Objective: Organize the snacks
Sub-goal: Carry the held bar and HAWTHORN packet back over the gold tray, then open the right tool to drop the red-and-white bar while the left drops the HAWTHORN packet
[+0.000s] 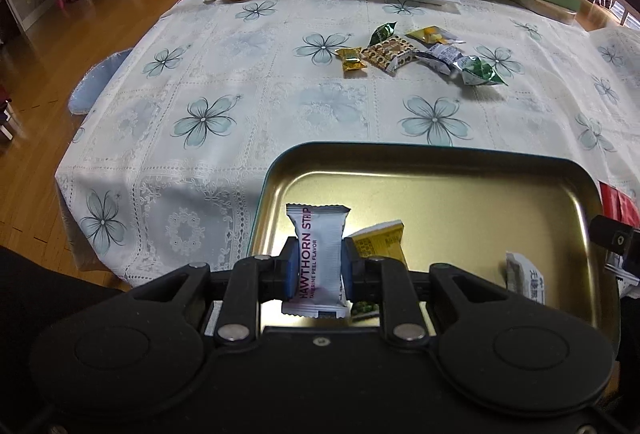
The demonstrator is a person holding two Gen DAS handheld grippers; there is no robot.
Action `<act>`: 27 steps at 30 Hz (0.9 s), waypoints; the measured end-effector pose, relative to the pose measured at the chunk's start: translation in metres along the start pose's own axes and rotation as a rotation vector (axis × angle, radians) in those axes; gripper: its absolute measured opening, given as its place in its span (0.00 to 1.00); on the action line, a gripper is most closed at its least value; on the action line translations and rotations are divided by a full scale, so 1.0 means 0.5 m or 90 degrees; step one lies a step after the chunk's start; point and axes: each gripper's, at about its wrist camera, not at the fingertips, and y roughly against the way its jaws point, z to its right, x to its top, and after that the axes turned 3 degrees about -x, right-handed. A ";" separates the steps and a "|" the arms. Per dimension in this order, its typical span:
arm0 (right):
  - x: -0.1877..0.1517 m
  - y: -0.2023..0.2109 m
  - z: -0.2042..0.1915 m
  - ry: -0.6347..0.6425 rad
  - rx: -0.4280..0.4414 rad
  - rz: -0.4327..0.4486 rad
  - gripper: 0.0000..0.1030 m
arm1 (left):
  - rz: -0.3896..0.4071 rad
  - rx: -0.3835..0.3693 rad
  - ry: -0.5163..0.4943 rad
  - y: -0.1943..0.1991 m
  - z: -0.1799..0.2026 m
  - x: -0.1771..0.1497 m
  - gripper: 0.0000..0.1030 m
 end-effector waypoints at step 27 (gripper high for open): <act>-0.068 0.022 0.021 -0.039 -0.004 -0.040 0.42 | -0.041 -0.046 -0.007 0.017 0.007 -0.069 0.29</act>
